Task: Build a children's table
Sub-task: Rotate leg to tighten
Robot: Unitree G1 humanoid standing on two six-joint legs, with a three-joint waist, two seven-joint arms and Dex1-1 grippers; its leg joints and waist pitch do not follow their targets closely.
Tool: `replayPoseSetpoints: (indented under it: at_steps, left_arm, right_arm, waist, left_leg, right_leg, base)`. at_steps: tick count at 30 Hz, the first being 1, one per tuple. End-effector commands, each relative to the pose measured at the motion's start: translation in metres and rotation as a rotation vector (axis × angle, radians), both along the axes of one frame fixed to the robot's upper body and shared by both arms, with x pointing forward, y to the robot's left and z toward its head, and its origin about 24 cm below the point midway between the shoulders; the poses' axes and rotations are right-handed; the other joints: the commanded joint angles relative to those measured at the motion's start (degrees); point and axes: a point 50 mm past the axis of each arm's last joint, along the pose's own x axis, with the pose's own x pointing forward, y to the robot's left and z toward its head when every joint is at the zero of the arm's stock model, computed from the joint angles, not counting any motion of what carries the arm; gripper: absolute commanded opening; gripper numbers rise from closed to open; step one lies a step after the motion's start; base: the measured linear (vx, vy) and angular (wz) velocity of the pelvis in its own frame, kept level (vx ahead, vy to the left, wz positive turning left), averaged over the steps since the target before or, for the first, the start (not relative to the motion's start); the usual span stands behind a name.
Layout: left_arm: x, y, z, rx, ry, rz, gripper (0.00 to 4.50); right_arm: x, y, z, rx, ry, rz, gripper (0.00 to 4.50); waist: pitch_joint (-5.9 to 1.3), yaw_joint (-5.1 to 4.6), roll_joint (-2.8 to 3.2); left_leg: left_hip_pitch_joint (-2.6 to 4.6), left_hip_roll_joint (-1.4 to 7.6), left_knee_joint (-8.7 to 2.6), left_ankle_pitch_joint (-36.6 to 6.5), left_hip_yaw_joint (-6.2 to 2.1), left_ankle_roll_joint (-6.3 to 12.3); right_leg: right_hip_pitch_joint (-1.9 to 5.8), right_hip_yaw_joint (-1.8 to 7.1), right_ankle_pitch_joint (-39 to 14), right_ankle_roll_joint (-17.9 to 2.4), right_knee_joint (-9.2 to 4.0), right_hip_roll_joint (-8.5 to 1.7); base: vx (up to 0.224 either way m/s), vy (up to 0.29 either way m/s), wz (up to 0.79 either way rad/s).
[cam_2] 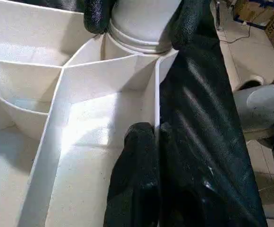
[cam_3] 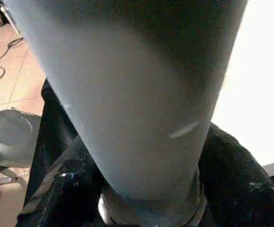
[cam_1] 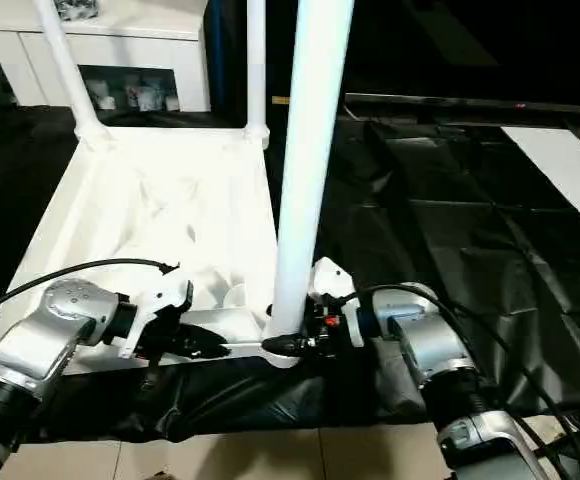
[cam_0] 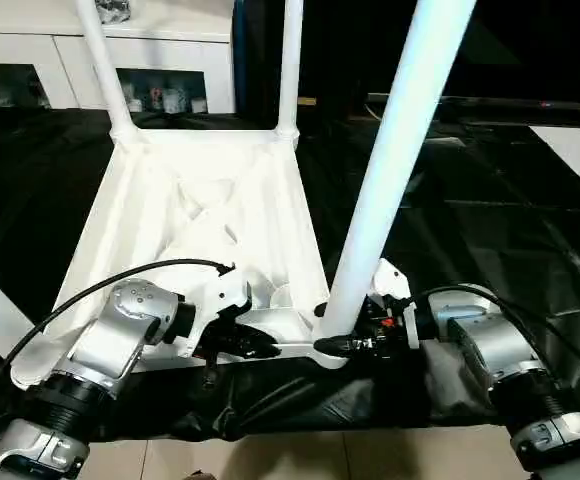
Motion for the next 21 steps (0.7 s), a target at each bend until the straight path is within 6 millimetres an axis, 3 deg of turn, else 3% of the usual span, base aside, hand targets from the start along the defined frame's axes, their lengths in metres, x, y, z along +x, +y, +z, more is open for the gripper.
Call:
replayPoseSetpoints:
  at_steps: [1,3,5,6,7,9,10,15,18,20,21]
  left_arm:
    - [0.006,-0.023,0.011,-0.091,-0.054,0.012,0.0]
    - [0.011,-0.029,0.011,-0.111,-0.075,0.085,0.0]
    - [0.013,-0.031,0.011,-0.119,-0.081,0.113,0.0]
    - [0.018,-0.038,0.007,-0.122,-0.106,0.198,0.0]
    - [0.019,-0.041,0.006,-0.122,-0.111,0.227,0.0]
    - [0.019,-0.046,0.004,-0.121,-0.116,0.25,0.0]
    - [0.02,-0.052,0.003,-0.124,-0.126,0.286,0.0]
    - [0.021,-0.075,-0.001,-0.098,-0.182,0.382,0.0]
    - [0.019,-0.084,0.001,-0.125,-0.189,0.372,0.0]
    - [0.018,-0.085,0.002,-0.124,-0.192,0.358,0.0]
    - [0.017,-0.083,0.002,-0.123,-0.193,0.339,0.0]
  right_arm:
    - [-0.013,0.027,-0.015,0.003,0.054,0.075,2.49]
    - [-0.012,0.029,-0.018,0.023,0.055,-0.005,2.49]
    - [-0.011,0.03,-0.019,0.034,0.054,-0.037,2.48]
    - [-0.003,0.037,-0.024,0.064,0.06,-0.243,2.48]
    - [-0.001,0.039,-0.027,0.065,0.059,-0.318,2.48]
    - [0.0,0.042,-0.03,0.06,0.059,-0.402,2.38]
    - [0.002,0.046,-0.033,0.056,0.056,-0.482,2.38]
    - [0.009,0.07,-0.034,0.055,0.04,-0.715,2.27]
    - [0.008,0.086,-0.026,0.11,0.01,-0.713,2.27]
    - [0.006,0.089,-0.023,0.118,-0.014,-0.682,2.65]
    - [0.005,0.089,-0.019,0.129,-0.028,-0.649,2.75]
  waist:
    - [-2.81,0.19,0.21]
    - [-2.68,0.24,-0.16]
    - [-2.6,0.02,-0.3]
    - [-2.42,-0.08,0.02]
    - [-2.5,-0.09,0.02]
    - [-2.6,-0.33,-0.39]
    - [-2.55,-0.32,-0.05]
    - [-2.54,-0.7,0.33]
    - [-2.56,-1.05,0.41]
    - [-2.64,-1.19,0.44]
    - [-2.62,-1.31,-0.05]
  left_leg:
    - [0.22,1.56,-3.98,-15.87,-0.25,1.24]
    - [0.17,1.58,-4.03,-15.9,-0.29,1.18]
    - [-0.17,1.45,-4.2,-16.2,-0.57,0.66]
    - [0.07,1.42,-4.23,-16.83,-0.45,0.26]
    - [0.33,1.3,-4.19,-17.3,-0.51,0.01]
    - [-0.09,1.05,-4.24,-16.82,-0.75,-0.28]
    - [0.32,1.13,-4.13,-17.06,-0.6,0.11]
    - [0.38,1.06,-4.32,-18.52,-0.72,-0.24]
    - [0.38,0.89,-4.43,-20.43,-0.79,-0.34]
    - [0.31,0.87,-4.43,-21.07,-0.87,0.0]
    - [0.12,0.91,-4.46,-20.83,-0.84,0.38]
  right_leg:
    - [2.56,2.7,-17.27,-10.77,-4.21,-2.96]
    - [2.5,2.72,-18.32,-10.57,-4.25,-3.04]
    - [2.7,2.62,-21.87,-9.05,-4.48,-3.13]
    - [2.26,2.83,-23.74,-8.26,-4.94,-3.14]
    - [2.1,2.8,-24.84,-8.02,-5.07,-3.22]
    - [2.54,2.62,-27.4,-6.3,-5.08,-3.17]
    - [1.95,2.91,-27.91,-5.88,-5.34,-3.15]
    - [1.62,2.82,-29.24,-4.74,-5.78,-2.94]
    - [1.42,2.78,-30.57,-3.67,-6.11,-2.86]
    - [1.45,2.74,-30.41,-3.29,-6.15,-2.81]
    - [1.47,2.79,-29.45,-3.42,-6.11,-2.77]
  base:
    - [0.0,0.0,0.0]
    - [0.0,0.0,0.0]
    - [0.0,0.0,0.0]
    - [0.0,0.0,0.0]
    - [0.0,0.0,0.0]
    - [0.0,0.0,0.0]
    - [0.0,0.0,0.0]
    - [0.0,0.0,0.0]
    - [0.0,0.0,0.0]
    - [0.0,0.0,0.0]
    - [0.0,0.0,0.0]
